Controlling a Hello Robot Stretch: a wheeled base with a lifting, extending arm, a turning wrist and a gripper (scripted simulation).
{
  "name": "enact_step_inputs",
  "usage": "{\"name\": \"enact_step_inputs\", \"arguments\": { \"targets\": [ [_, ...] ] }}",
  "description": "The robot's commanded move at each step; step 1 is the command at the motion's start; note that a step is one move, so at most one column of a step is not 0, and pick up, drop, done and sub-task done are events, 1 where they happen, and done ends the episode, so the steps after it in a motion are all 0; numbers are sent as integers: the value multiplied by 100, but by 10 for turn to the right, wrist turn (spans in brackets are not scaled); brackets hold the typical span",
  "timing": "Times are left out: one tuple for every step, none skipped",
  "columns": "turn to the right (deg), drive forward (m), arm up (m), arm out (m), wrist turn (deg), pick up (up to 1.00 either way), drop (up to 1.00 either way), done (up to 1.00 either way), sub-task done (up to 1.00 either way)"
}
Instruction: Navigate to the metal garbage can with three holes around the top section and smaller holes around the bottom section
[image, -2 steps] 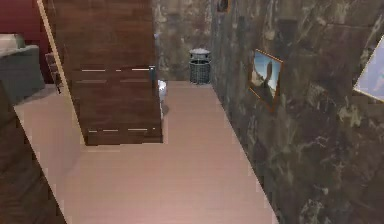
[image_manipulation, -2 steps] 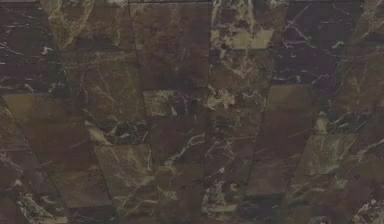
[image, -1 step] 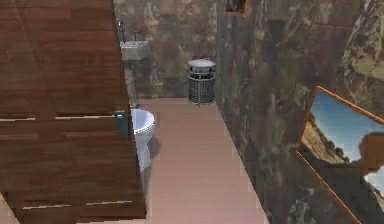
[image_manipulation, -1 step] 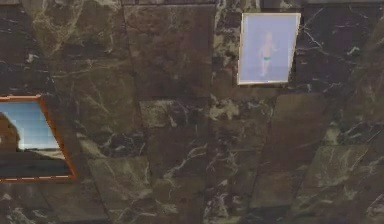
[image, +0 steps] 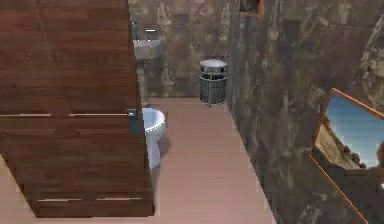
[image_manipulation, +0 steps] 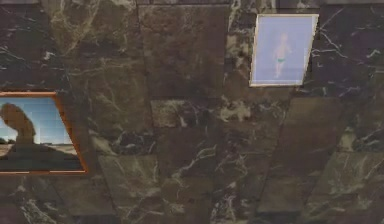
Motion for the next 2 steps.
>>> {"name": "enact_step_inputs", "arguments": {
  "targets": [
    [0, 100, 0, 0, 0, 0, 0, 0, 0],
    [0, 50, 0, 0, 0, 0, 0, 0, 0]
  ]
}}
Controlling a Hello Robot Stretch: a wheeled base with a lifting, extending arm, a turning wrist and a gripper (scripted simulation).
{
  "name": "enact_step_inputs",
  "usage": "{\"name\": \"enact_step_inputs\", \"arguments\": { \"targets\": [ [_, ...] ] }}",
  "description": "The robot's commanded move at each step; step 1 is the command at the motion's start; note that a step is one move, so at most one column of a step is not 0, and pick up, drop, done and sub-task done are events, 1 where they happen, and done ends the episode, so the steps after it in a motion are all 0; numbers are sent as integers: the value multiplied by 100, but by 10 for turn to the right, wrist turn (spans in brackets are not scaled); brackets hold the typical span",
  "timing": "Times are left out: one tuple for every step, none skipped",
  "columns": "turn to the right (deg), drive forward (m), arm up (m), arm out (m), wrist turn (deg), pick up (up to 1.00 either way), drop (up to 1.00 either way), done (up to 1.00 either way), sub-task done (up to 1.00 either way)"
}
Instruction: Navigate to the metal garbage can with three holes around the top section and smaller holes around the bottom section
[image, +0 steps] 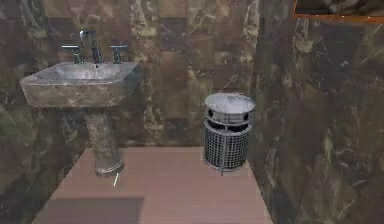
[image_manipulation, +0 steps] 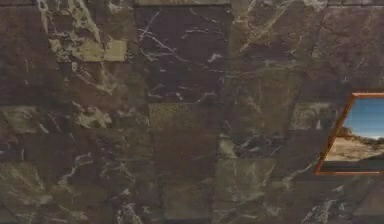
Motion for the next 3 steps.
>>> {"name": "enact_step_inputs", "arguments": {
  "targets": [
    [0, 40, 0, 0, 0, 0, 0, 0, 0],
    [-90, 0, 0, 0, 0, 0, 0, 0, 0],
    [0, 45, 0, 0, 0, 0, 0, 0, 0]
  ]
}}
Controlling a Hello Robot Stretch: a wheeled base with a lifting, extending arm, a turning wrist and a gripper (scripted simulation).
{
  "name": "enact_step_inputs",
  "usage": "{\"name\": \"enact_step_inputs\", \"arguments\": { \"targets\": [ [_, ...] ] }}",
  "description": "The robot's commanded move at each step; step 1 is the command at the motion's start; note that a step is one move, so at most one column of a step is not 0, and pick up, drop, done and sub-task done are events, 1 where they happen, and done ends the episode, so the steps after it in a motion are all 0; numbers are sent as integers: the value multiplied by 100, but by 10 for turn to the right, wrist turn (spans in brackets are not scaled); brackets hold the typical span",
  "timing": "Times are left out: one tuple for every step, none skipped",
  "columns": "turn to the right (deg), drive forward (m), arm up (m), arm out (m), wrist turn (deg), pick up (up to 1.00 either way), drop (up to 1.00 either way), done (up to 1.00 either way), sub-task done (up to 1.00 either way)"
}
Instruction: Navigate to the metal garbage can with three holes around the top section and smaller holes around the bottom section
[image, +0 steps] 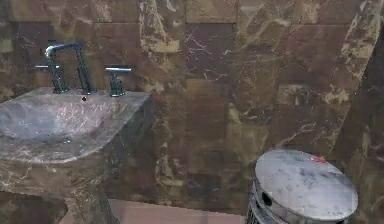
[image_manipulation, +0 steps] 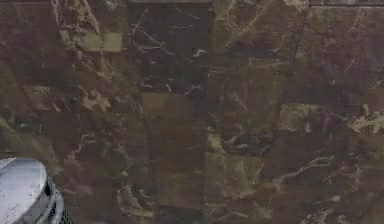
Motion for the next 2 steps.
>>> {"name": "enact_step_inputs", "arguments": {
  "targets": [
    [330, 0, 0, 0, 0, 0, 0, 0, 0],
    [0, 0, 0, 0, 0, 0, 0, 100, 0]
  ]
}}
